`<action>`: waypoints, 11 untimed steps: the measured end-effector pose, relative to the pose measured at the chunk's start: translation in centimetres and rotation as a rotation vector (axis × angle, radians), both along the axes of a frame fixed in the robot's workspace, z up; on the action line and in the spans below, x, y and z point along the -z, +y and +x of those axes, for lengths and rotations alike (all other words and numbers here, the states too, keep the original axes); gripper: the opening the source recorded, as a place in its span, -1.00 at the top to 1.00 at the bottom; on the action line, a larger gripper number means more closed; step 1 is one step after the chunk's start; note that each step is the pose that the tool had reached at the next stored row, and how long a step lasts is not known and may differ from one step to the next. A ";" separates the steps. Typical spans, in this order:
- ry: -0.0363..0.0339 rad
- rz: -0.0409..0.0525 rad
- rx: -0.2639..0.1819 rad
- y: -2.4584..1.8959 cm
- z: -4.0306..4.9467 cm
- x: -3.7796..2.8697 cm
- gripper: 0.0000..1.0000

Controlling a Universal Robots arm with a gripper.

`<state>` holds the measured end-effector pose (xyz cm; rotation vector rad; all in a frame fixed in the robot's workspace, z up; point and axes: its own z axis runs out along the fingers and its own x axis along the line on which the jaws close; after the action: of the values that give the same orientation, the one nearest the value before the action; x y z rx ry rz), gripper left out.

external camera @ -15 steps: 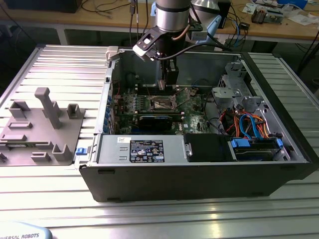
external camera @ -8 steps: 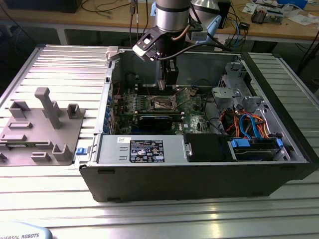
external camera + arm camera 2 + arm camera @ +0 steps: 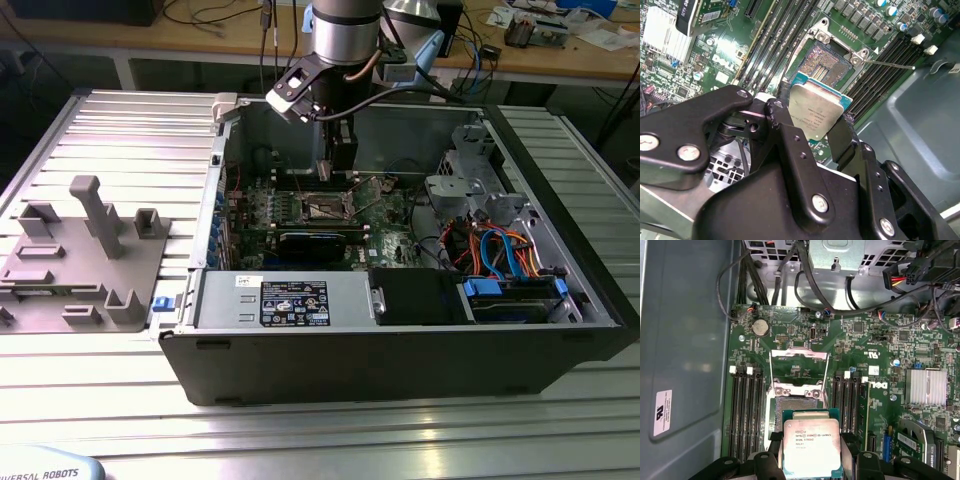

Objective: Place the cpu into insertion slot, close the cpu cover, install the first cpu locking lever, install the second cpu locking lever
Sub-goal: 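Place the cpu into insertion slot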

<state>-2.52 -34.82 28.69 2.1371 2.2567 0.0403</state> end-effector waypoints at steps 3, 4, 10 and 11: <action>0.0000 0.0000 0.005 0.00 0.00 0.02 -0.08; -0.0001 0.0000 0.007 0.00 0.00 0.03 -0.08; 0.0000 0.0000 0.037 0.00 0.00 0.14 -0.08; -0.0001 0.0001 0.038 0.00 0.00 0.15 -0.08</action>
<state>-2.52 -34.82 28.54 2.1794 2.2152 0.0394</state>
